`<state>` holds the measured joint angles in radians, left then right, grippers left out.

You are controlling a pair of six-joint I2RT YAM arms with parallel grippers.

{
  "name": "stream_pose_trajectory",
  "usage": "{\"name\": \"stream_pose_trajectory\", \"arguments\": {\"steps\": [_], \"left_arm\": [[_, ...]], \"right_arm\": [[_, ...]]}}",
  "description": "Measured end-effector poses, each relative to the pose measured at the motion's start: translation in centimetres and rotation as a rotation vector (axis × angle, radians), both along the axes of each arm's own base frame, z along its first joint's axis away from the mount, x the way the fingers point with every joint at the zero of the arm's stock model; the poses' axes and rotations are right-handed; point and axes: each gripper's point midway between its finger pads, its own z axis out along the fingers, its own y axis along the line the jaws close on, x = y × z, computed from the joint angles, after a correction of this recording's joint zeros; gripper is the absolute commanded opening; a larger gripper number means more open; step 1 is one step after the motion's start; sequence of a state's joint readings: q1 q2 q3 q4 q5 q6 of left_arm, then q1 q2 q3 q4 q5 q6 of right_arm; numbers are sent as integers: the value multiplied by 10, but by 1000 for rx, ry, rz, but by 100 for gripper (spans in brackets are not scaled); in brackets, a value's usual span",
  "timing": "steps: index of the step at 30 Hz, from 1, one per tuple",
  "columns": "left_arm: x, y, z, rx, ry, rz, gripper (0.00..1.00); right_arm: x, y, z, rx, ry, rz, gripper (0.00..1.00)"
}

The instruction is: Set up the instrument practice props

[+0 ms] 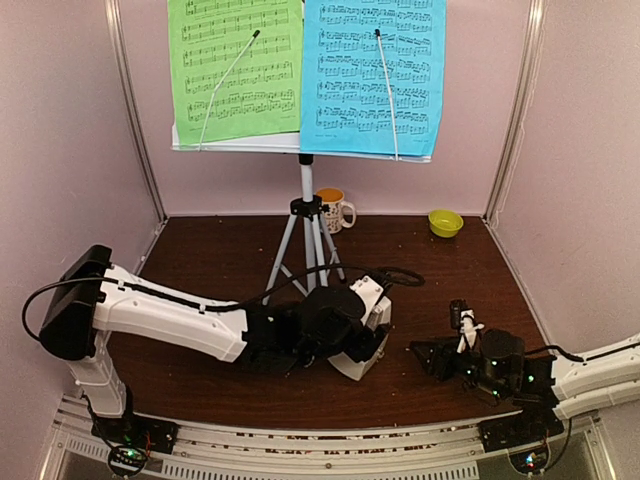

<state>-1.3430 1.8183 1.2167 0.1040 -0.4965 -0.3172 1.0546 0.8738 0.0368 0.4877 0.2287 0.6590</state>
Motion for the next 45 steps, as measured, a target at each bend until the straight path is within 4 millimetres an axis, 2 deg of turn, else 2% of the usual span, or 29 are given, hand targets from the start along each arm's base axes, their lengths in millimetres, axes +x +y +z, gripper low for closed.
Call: {"name": "stream_pose_trajectory", "arguments": {"steps": [4,8,17,26,31,41,45], "left_arm": [[5,-6,32,7,-77,23,26],[11,-5,47,31,-128,44,25],[12,-3,57,93,-187,49,24],[11,-3,55,101,-189,42,23],[8,-5,56,104,-192,27,22],[-2,-9,64,58,-192,-24,19],[-4,-9,70,40,-195,-34,18]], "right_arm": [[1,-1,11,12,-53,4,54],[2,2,19,16,-101,17,55],[0,24,11,-42,-111,87,58],[3,58,28,7,-128,133,56],[6,67,32,14,-130,132,48],[14,58,30,3,-125,63,29],[14,57,30,1,-126,56,26]]}}
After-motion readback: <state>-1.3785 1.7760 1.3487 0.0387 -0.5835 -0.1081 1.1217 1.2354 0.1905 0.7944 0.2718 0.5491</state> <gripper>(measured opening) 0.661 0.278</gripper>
